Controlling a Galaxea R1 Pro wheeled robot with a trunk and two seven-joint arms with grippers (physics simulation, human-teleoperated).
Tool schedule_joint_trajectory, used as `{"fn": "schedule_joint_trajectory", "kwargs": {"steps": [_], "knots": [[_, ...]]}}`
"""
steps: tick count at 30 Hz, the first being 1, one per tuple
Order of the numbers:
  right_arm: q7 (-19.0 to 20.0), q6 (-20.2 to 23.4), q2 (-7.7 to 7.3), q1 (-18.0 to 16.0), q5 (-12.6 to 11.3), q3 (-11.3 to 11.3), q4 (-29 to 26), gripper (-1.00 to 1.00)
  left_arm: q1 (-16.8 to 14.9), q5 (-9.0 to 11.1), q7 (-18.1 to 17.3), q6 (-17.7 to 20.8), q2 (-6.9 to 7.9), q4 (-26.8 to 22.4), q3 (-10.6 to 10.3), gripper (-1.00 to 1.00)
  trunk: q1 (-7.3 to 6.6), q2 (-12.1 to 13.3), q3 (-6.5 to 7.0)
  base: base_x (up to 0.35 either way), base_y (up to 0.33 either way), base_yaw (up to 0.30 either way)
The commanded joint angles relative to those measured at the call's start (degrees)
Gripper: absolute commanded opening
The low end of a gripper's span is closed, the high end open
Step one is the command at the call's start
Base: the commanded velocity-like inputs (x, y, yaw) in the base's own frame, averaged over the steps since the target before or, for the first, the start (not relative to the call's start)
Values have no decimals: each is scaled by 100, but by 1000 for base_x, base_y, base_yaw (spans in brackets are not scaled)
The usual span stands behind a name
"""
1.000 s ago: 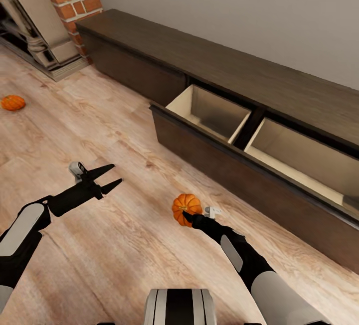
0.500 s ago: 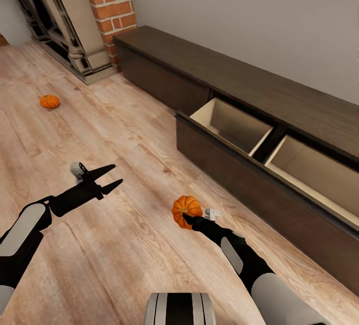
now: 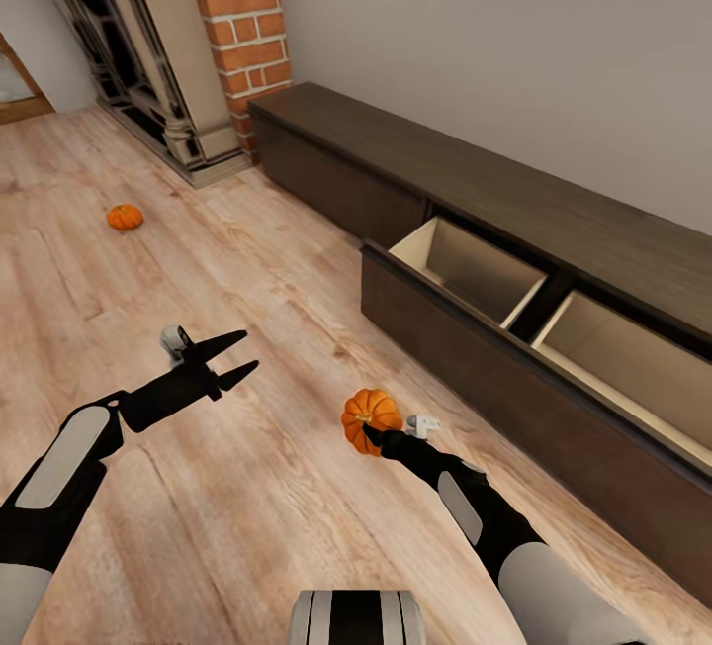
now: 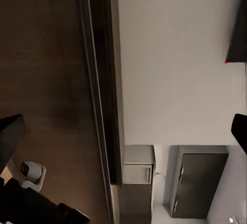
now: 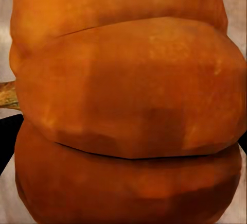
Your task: Place each of the two pumpkins and all three candles from the living room inside a cabinet in the living room (use any cabinet), then make sure every cabinet is closed, and position the cauldron so it is next to a table in the living room.
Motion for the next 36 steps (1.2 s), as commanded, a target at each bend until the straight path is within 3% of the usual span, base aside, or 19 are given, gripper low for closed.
{"fn": "schedule_joint_trajectory", "kwargs": {"steps": [1,5,36], "knots": [[-3,-3,1,0,-1,0,3,-100,0,-5,43,2,-62,-1,-3,100,-2,2,23,0,0,284],[-7,-10,1,7,-6,0,36,-100,0,-13,92,3,-134,-7,-5,100,-12,7,111,0,0,290],[-14,-66,-8,27,41,-8,131,-100,0,-7,90,4,-138,-5,-2,100,-92,48,798,0,0,291]]}}
